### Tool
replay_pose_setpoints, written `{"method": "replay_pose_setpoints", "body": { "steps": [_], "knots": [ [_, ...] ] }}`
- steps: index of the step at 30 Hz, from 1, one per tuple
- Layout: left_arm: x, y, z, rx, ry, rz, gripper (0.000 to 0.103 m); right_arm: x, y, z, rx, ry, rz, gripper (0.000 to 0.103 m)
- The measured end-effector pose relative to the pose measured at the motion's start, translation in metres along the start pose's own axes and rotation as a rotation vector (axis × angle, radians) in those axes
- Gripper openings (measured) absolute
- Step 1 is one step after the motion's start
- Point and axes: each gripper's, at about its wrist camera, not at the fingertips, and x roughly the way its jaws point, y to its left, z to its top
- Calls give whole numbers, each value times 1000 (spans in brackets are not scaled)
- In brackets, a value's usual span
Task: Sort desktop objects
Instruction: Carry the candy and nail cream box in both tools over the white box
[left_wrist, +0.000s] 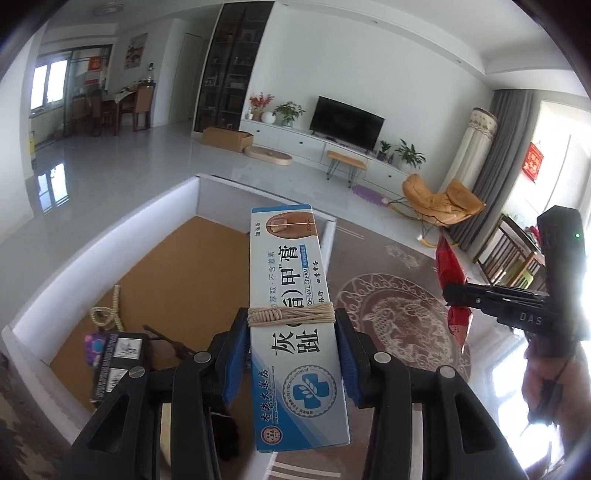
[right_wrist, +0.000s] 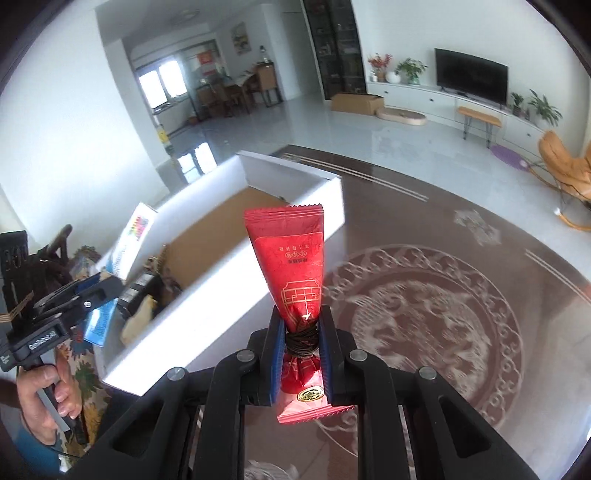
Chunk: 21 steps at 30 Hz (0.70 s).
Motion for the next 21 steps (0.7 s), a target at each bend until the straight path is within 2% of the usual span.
{"method": "replay_pose_setpoints", "body": {
  "steps": [4,7,10,13,15,17,18,20,21],
  "knots": [
    [31,65,11,-78,92,119,44,57,82,38,-61,-7,133,18],
    [55,93,8,-109,167,173,44,112,128,51,-69,62,215,18],
    [68,103,0,-117,210,202,45,164,163,40,-99,164,221,18],
    [74,106,-8,-120,234,253,46,208,177,27,-101,282,191,22],
    [74,109,-12,-126,234,253,52,222,176,23,-85,317,184,26],
    [70,107,-13,-132,202,266,72,218,169,20,-75,297,178,32],
    [62,107,-13,-138,178,285,77,215,165,21,-75,287,171,36],
    [48,104,-12,-163,124,339,96,200,156,24,-82,255,137,61],
    [42,100,-12,-178,99,366,97,190,150,26,-89,229,112,69]
  ]
}}
